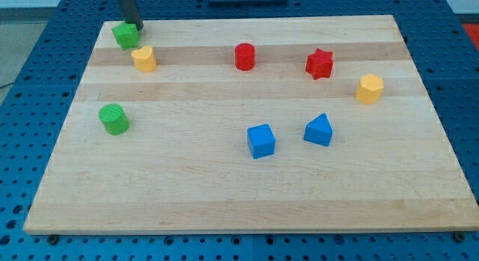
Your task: Push the blue triangle to the bottom right side of the red circle
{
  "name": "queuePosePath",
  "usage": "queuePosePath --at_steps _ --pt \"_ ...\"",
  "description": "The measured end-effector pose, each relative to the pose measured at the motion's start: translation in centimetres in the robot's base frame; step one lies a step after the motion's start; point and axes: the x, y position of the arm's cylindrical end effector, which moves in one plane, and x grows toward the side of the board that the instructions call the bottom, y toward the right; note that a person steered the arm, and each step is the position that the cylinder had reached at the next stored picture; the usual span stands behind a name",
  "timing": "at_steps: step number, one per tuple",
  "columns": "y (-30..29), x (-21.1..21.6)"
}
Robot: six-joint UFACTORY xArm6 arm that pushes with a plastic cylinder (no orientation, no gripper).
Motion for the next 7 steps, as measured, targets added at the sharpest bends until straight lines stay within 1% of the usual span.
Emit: queuePosePath --at_steps 1,2,3,4,5,6,7 --pt "4.3 0.0" --pt "10.9 0.0" --pt "19.0 0.1" --pt "31.0 1.5" --pt "41.8 4.5" --pt "49.3 11.3" --pt "52.5 20.1"
